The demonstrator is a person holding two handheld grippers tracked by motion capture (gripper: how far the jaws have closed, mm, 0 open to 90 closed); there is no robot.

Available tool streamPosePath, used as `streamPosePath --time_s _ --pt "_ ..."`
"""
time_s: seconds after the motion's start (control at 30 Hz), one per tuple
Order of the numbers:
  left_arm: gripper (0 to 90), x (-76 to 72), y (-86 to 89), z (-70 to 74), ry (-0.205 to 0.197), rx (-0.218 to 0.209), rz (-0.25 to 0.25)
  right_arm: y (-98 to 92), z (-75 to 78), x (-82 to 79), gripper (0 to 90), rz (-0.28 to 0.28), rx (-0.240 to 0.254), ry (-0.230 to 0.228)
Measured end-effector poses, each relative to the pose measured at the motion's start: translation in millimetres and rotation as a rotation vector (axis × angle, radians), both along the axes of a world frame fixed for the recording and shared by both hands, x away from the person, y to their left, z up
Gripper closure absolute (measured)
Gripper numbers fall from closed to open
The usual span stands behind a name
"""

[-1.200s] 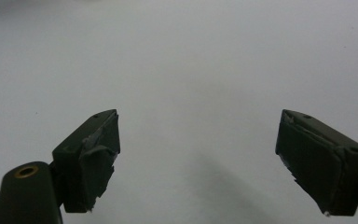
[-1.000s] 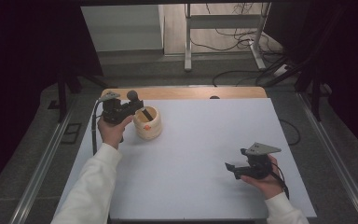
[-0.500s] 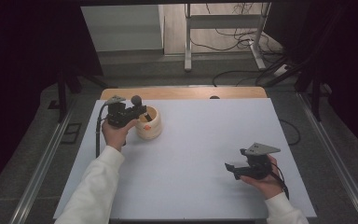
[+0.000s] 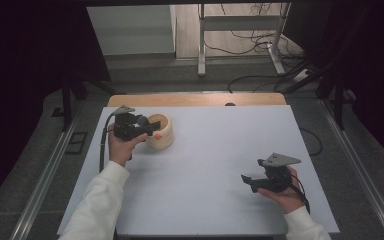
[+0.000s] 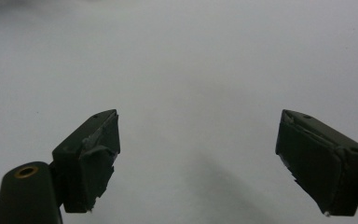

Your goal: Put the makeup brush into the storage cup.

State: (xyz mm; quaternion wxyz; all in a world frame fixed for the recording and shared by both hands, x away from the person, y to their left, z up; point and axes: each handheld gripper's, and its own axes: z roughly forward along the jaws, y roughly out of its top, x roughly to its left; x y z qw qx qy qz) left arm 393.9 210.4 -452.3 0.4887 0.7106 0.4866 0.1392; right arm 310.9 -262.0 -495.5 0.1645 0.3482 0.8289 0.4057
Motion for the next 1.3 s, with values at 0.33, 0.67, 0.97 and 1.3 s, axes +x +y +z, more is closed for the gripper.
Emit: streamPosePath --time_s 0.33,0.67,0.97,1.3 --pt "10.2 -30.2 6.7 10.8 -0.025 0.045 -0.022 0.1 -0.1 0.2 13.6 -0.001 0.0 0.002" --pt "8.9 -62.2 17.2 5.5 -0.024 0.045 -0.058 0.0 -0.2 0.5 13.6 -0.001 0.0 0.002" --pt "9.4 -87.0 22.5 -8.7 -0.001 0.056 -0.1 -0.1 -0.4 0.6 13.5 -0.004 -0.001 0.003" --pt "10.1 -115.4 26.8 -29.2 0.022 0.085 -0.129 0.5 -0.2 0.1 13.4 0.007 0.0 0.0"
